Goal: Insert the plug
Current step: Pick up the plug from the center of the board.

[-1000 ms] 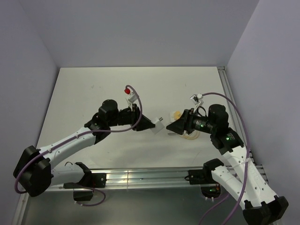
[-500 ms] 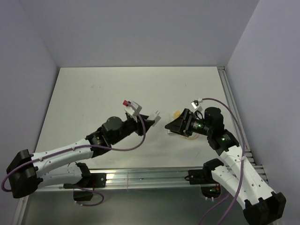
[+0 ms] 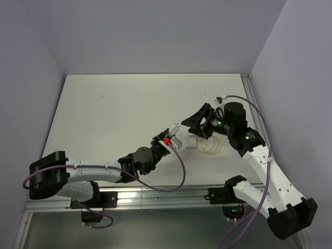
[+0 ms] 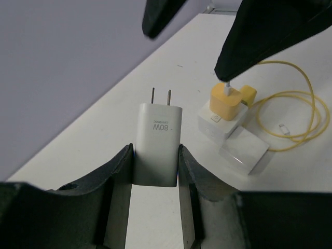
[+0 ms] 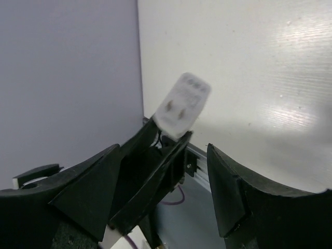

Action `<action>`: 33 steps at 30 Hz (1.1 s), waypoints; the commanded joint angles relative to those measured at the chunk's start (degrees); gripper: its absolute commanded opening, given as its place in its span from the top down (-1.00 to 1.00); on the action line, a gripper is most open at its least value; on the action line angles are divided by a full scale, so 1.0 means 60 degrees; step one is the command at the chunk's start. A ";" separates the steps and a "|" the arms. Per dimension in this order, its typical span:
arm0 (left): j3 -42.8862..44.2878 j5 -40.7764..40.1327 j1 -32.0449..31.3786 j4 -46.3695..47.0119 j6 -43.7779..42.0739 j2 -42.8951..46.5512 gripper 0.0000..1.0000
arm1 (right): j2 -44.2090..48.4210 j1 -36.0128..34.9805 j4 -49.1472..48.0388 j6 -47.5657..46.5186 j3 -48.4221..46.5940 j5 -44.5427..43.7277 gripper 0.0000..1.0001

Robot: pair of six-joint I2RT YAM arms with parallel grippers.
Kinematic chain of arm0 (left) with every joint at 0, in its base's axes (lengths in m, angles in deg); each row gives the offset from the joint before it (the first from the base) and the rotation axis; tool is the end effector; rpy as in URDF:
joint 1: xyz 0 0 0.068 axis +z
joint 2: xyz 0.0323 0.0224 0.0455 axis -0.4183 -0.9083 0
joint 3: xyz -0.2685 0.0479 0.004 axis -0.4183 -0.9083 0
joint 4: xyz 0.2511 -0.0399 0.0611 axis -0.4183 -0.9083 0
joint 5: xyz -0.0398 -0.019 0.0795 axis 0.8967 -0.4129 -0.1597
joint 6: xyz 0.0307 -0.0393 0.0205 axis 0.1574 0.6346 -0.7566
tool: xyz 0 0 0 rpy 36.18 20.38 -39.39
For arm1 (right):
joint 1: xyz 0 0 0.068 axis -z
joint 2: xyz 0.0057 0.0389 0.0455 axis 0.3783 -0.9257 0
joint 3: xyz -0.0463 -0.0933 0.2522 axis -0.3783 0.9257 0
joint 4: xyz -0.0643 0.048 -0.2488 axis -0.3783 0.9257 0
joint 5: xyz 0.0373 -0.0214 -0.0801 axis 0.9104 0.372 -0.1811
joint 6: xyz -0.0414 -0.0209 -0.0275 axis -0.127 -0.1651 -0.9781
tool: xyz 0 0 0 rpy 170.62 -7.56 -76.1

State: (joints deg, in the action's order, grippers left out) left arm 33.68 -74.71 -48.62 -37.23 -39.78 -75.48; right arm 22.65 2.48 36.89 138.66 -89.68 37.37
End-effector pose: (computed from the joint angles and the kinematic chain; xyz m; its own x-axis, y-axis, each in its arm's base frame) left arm 0.1008 -0.2663 0.2557 0.2394 0.2618 -0.9350 0.5762 0.7367 0.3538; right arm 0.1737 0.0819 0.3283 -0.8320 0.4721 -0.2914 -0.0487 0.4611 0.8860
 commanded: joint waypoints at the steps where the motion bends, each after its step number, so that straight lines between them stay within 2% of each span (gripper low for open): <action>1: 0.0204 -0.0786 -0.0315 0.1599 -0.1386 0.0081 0.99 | -0.0477 -0.0063 0.0566 -0.0741 -0.0478 0.0103 -0.47; 8: 0.0424 -0.1563 -0.1193 0.2404 -0.3099 -0.0914 0.99 | -0.1005 -0.0078 0.0550 -0.0829 -0.0594 0.0546 -0.46; 13: 0.0497 -0.1577 -0.1355 0.2405 -0.3144 -0.1149 0.99 | -0.0947 -0.0092 0.0916 -0.0961 -0.0814 0.0517 -0.46; 23: 0.1083 -0.1826 -0.1663 0.2654 -0.4111 -0.1808 0.99 | -0.1386 -0.0473 0.1239 -0.1240 -0.0931 0.0384 -0.44; 26: 0.1142 -0.1871 -0.1795 0.2699 -0.4243 -0.1969 0.99 | -0.1445 -0.0561 0.0990 -0.1152 -0.0902 0.0546 -0.35; 29: 0.1186 -0.1900 -0.1854 0.2655 -0.4316 -0.2028 0.99 | -0.1503 -0.0678 0.0785 -0.1108 -0.0844 0.0663 -0.16; 30: 0.1244 -0.1900 -0.1868 0.2582 -0.4302 -0.2043 0.99 | -0.1518 -0.0707 0.0698 -0.1079 -0.0815 0.0649 -0.02; 32: 0.1274 -0.1842 -0.1883 0.2319 -0.4229 -0.2014 0.99 | -0.1475 -0.0766 0.0595 -0.1049 -0.0727 0.0721 0.11; 33: 0.1332 -0.1856 -0.1883 0.2260 -0.4200 -0.1999 0.99 | -0.1445 -0.0781 0.0420 -0.1006 -0.0683 0.0780 0.30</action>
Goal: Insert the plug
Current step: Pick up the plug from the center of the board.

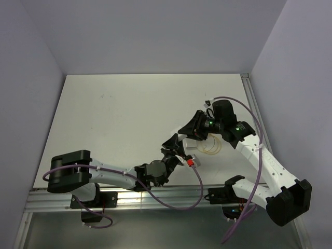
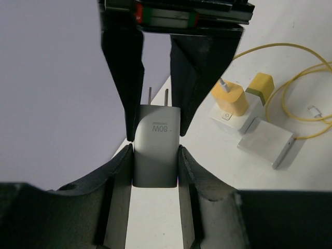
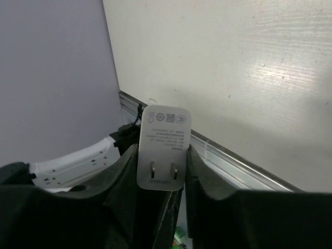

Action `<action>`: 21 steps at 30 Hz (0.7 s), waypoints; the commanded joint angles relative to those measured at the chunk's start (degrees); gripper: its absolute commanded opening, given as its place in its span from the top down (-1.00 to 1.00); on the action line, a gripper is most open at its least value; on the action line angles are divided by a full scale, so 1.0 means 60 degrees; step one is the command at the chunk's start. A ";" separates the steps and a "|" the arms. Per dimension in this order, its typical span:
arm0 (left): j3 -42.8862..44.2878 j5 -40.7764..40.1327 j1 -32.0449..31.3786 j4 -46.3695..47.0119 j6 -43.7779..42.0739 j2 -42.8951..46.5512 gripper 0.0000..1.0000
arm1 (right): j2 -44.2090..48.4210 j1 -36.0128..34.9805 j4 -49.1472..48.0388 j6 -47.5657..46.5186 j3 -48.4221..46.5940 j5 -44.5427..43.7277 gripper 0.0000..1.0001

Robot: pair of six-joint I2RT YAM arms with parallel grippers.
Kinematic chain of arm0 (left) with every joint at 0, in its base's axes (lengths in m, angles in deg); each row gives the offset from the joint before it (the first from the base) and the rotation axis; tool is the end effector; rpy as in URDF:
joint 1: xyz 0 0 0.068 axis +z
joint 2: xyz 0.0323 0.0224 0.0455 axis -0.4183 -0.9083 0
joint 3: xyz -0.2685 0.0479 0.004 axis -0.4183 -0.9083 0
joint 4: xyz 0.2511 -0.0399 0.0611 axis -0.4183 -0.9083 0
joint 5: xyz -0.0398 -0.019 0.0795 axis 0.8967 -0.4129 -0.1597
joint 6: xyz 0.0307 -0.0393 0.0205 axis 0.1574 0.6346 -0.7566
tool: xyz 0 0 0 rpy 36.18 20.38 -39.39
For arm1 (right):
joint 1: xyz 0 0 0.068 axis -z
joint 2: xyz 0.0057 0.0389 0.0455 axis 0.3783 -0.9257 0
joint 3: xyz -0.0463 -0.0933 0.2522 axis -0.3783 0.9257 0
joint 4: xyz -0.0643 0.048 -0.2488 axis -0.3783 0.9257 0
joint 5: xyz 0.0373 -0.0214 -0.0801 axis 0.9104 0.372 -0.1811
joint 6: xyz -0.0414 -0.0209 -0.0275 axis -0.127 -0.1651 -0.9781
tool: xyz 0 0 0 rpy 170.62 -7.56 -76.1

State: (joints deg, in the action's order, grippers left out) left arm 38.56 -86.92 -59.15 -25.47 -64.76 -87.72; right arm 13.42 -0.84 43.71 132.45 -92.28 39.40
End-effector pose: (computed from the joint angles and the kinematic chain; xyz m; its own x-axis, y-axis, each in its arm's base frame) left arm 0.0597 -0.3129 0.2428 0.4455 0.5056 -0.7388 0.4037 0.6231 0.6699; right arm 0.1924 0.1031 0.3037 -0.9224 0.3218 -0.2133 0.0043 0.5612 0.8277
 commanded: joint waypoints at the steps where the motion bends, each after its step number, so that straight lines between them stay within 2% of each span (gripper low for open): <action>1: 0.0549 0.0180 -0.0127 0.0212 -0.0007 0.0055 0.99 | 0.0092 -0.0256 -0.0805 0.0116 -0.0133 0.0514 0.44; 2: 0.0579 0.0166 -0.0113 0.0125 0.0023 0.0041 0.99 | 0.0107 -0.0271 -0.0893 0.0175 -0.0059 0.0616 0.55; 3: 0.0593 0.0151 -0.0127 0.0138 0.0023 0.0026 0.99 | 0.0150 -0.0315 -0.1097 0.0234 0.0014 0.0632 0.80; 4: 0.0622 0.0093 -0.0127 0.0109 0.0052 0.0012 0.99 | 0.0151 -0.0315 -0.1186 0.0307 0.0145 0.0675 0.93; 6: 0.0739 -0.0068 -0.0127 -0.0081 0.0227 -0.0003 0.85 | 0.0224 -0.0330 -0.1317 0.0351 0.0248 0.0574 1.00; 7: 0.0740 -0.0243 -0.0113 -0.0067 0.0286 -0.0003 0.69 | 0.0282 -0.0330 -0.1449 0.0395 0.0409 0.0573 1.00; 8: 0.0711 -0.0375 -0.0112 0.0035 0.0316 0.0040 0.26 | 0.0428 -0.0330 -0.1595 0.0439 0.0483 0.0573 1.00; 9: 0.0551 -0.0478 -0.0112 0.0398 0.0345 0.0186 0.05 | 0.0531 -0.0330 -0.1829 0.0498 0.0556 0.0472 1.00; 10: 0.0448 -0.0581 -0.0112 0.0547 0.0534 0.0332 -0.25 | 0.0749 -0.0330 -0.1962 0.0513 0.0687 0.0369 1.00; 13: 0.0009 -0.0407 -0.0098 0.0111 0.1323 0.1414 -0.51 | 0.0971 -0.0330 -0.2445 0.0513 0.0994 0.0134 1.00; 14: -0.0152 -0.0188 -0.0069 -0.0210 0.2023 0.2143 -0.65 | 0.1015 -0.0330 -0.2562 0.0513 0.1054 0.0119 1.00; 16: -0.0241 0.0077 0.0077 -0.1246 0.3223 0.2923 -0.75 | 0.1117 -0.0315 -0.3059 0.0585 0.1316 0.0235 1.00; 18: -0.0504 0.0063 0.0195 -0.1604 0.3901 0.4182 -0.79 | 0.1234 -0.0315 -0.3411 0.0470 0.1421 0.0120 1.00; 19: -0.0592 0.0077 0.0326 -0.2243 0.4949 0.4679 -0.83 | 0.1336 -0.0301 -0.3529 0.0367 0.1493 0.0047 1.00; 20: -0.0637 0.0339 0.0486 -0.2873 0.5742 0.5743 -0.86 | 0.1395 -0.0301 -0.3632 0.0236 0.1494 0.0046 1.00; 21: -0.0622 0.1385 0.0720 -0.3764 0.6635 0.6290 -0.85 | 0.1439 -0.0301 -0.3821 -0.0201 0.1465 0.0060 1.00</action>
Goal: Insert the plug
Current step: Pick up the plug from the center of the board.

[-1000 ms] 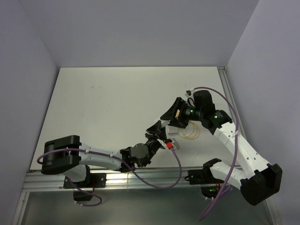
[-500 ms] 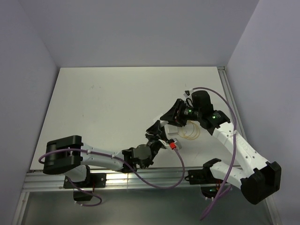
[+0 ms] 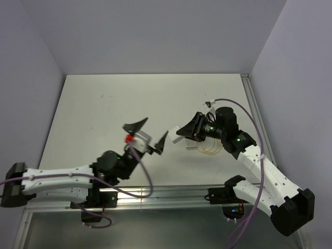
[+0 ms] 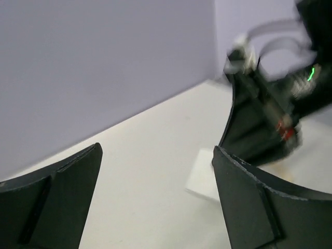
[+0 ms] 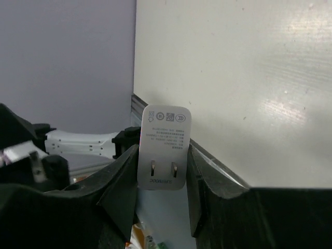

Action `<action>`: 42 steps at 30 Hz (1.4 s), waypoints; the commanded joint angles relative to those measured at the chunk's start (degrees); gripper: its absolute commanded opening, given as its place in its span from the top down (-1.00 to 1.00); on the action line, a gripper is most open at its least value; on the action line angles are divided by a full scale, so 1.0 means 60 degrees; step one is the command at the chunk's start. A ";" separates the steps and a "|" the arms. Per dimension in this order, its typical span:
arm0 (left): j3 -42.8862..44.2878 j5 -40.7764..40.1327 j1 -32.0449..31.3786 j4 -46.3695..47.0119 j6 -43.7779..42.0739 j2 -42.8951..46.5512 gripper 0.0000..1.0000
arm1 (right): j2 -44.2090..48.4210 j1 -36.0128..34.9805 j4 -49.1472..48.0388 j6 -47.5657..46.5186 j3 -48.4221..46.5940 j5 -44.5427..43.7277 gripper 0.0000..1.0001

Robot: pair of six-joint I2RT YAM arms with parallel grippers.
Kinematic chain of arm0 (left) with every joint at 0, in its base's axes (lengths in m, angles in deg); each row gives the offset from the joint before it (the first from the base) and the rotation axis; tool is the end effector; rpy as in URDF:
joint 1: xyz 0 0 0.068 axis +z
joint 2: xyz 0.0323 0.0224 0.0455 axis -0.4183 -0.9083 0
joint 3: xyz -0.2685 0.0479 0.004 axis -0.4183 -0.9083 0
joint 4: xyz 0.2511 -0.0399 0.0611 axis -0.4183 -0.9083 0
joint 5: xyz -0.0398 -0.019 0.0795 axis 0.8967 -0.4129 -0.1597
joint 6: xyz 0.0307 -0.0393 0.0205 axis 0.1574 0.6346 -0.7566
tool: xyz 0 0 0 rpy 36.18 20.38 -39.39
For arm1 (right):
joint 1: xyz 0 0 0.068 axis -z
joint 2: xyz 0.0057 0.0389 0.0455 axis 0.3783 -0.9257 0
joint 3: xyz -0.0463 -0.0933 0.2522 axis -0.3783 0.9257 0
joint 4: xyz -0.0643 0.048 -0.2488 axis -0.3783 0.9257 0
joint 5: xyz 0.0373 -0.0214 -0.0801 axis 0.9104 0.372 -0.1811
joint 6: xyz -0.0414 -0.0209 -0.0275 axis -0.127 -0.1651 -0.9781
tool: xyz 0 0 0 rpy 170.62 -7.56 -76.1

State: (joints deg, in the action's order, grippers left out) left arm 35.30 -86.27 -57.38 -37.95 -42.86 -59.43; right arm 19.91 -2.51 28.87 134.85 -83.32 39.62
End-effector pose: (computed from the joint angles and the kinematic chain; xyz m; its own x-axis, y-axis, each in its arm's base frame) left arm 0.0572 -0.2251 0.3302 0.2878 0.0359 -0.9570 0.5171 0.8353 0.1868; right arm 0.1783 0.1037 0.2952 -0.8828 0.3384 -0.3259 -0.1420 0.4690 0.8717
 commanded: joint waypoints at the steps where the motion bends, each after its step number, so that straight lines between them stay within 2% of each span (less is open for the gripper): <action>1: -0.0065 0.2142 0.1283 -0.2461 0.4923 0.2075 -0.84 | 0.0402 -0.0024 -0.1495 -0.0809 -0.0043 0.0140 1.00; 2: -0.0050 0.3006 0.1872 -0.3571 0.5681 0.2820 -0.90 | 0.0489 -0.0024 -0.1685 -0.1043 -0.0058 0.0504 1.00; 3: 0.0008 0.3929 0.2472 -0.4017 0.6298 0.3059 -0.92 | 0.0562 -0.0024 -0.2078 -0.1437 -0.0043 0.0624 1.00; 4: 0.0095 0.6084 0.3667 -0.4370 0.7087 0.3206 -0.92 | 0.0781 -0.0038 -0.2314 -0.1615 0.0058 0.0770 1.00; 7: 0.0827 0.8180 0.4993 -0.5630 0.8246 0.2858 -0.92 | 0.1264 -0.0038 -0.3074 -0.2084 0.0322 0.0932 1.00; 8: 0.1119 0.8375 0.5172 -0.5981 0.8673 0.2508 -0.93 | 0.1397 -0.0038 -0.3238 -0.2114 0.0410 0.0932 1.00; 11: 0.1065 1.0086 0.5962 -0.5665 1.0620 0.1863 -0.90 | 0.2026 -0.0053 -0.4188 -0.2086 0.0893 0.0771 1.00; 13: 0.0670 1.0978 0.6401 -0.4349 1.2125 0.1627 -0.91 | 0.2406 -0.0053 -0.5010 -0.1866 0.1274 0.0567 1.00; 16: 0.0010 1.1028 0.6609 -0.2912 1.2996 0.1406 -0.99 | 0.2671 -0.0068 -0.5421 -0.1646 0.1509 0.0186 1.00; 20: -0.0504 1.1612 0.6624 -0.1110 1.3394 0.1057 -0.99 | 0.2790 -0.0068 -0.5861 -0.1266 0.1729 0.0053 1.00; 23: -0.0373 1.1921 0.6638 -0.0698 1.3511 0.0559 -0.99 | 0.2790 -0.0068 -0.6344 -0.0929 0.1875 0.0112 1.00; 26: -0.0504 1.2214 0.6638 0.0178 1.3862 0.0250 -0.99 | 0.2731 -0.0068 -0.6331 -0.0899 0.1832 0.0127 1.00; 32: -0.0329 1.2360 0.6638 0.0882 1.4316 -0.0439 -0.98 | 0.2731 -0.0097 -0.6492 -0.0811 0.1846 0.0112 1.00; 37: -0.0299 1.2668 0.6653 0.1689 1.5048 -0.1053 -0.80 | 0.2716 -0.0155 -0.6535 -0.0825 0.1992 0.0068 1.00; 42: -0.0241 1.2858 0.6653 0.2378 1.5619 -0.1494 -0.73 | 0.2716 -0.0258 -0.6535 -0.0869 0.2066 0.0024 1.00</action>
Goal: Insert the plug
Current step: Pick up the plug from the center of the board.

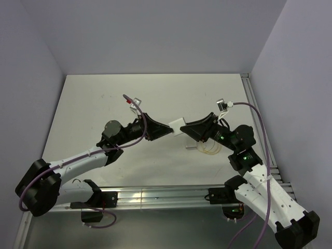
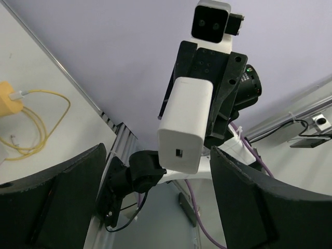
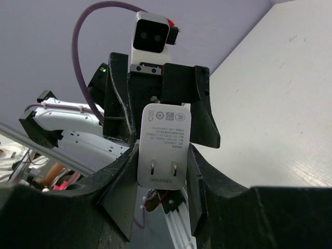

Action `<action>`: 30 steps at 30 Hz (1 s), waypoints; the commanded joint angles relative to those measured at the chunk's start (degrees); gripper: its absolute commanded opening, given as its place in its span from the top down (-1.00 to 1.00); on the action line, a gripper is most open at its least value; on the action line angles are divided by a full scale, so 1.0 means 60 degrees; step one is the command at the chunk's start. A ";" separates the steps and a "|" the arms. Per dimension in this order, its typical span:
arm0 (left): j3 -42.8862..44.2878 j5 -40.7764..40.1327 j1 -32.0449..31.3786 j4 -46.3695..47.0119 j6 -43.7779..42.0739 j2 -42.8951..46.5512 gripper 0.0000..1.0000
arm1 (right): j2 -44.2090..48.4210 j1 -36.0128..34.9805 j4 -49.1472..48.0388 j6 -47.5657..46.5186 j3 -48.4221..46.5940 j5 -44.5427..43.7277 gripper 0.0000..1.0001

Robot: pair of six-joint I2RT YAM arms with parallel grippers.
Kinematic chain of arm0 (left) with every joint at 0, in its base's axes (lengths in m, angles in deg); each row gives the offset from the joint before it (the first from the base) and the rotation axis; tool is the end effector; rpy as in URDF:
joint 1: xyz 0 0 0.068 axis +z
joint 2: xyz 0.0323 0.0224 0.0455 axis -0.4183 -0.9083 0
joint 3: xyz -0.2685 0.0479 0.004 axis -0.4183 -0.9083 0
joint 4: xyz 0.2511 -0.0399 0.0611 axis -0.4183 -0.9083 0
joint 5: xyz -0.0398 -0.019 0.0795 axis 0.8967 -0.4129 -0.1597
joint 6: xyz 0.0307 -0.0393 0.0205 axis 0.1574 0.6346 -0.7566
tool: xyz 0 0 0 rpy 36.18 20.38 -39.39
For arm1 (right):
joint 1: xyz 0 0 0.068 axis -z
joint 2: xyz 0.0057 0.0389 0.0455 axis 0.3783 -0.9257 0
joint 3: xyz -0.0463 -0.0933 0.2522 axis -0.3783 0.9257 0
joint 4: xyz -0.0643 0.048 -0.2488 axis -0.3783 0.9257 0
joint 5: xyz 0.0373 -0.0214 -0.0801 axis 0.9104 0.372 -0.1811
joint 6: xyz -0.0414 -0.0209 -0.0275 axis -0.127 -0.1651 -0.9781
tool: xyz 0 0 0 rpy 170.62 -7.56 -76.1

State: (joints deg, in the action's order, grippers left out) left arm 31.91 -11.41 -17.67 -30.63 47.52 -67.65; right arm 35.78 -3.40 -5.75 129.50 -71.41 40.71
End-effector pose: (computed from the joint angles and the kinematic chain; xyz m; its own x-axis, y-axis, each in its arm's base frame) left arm 0.1802 -0.1876 0.2920 -0.7742 -0.3760 -0.5092 0.5541 -0.0137 -0.8323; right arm 0.1354 0.0873 0.3288 -0.5184 0.4395 -0.7335 -0.7094 0.2579 0.6559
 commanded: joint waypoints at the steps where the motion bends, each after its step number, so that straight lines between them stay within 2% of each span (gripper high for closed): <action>1: 0.0353 0.0397 0.0034 0.1333 0.0630 -0.0255 -0.72 | 0.0057 -0.0138 -0.0751 -0.0006 0.0081 -0.0201 1.00; 8: 0.0515 0.0587 0.0034 0.1452 0.0777 -0.0505 -0.58 | -0.0002 -0.0299 -0.0590 -0.0182 0.0081 -0.0377 1.00; 11: 0.0514 0.0587 0.0034 0.1481 0.0792 -0.0520 -0.45 | 0.0013 -0.0358 -0.0560 -0.0226 0.0051 -0.0422 1.00; 15: 0.0514 0.0777 0.0034 0.1832 0.1070 -0.0724 -0.14 | -0.0002 -0.0401 -0.0545 -0.0270 0.0066 -0.0451 1.00; 17: 0.0514 0.0865 0.0034 0.2066 0.1216 -0.0856 -0.11 | -0.0016 -0.0416 -0.0575 -0.0285 0.0095 -0.0465 1.00; 21: 0.0500 0.0983 0.0034 0.2681 0.1699 -0.1106 -0.19 | 0.0042 -0.0475 -0.0560 -0.0343 0.0110 -0.0626 1.00; 30: 0.0514 0.0837 0.0063 0.3137 0.2067 -0.1340 -0.17 | -0.0016 -0.0694 -0.0473 -0.0460 0.0139 -0.0700 1.00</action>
State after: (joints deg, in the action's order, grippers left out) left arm 32.77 -6.80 -17.60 -16.80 58.36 -75.43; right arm 35.32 -6.79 -5.58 127.82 -70.82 37.96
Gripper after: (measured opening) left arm 0.590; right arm 0.438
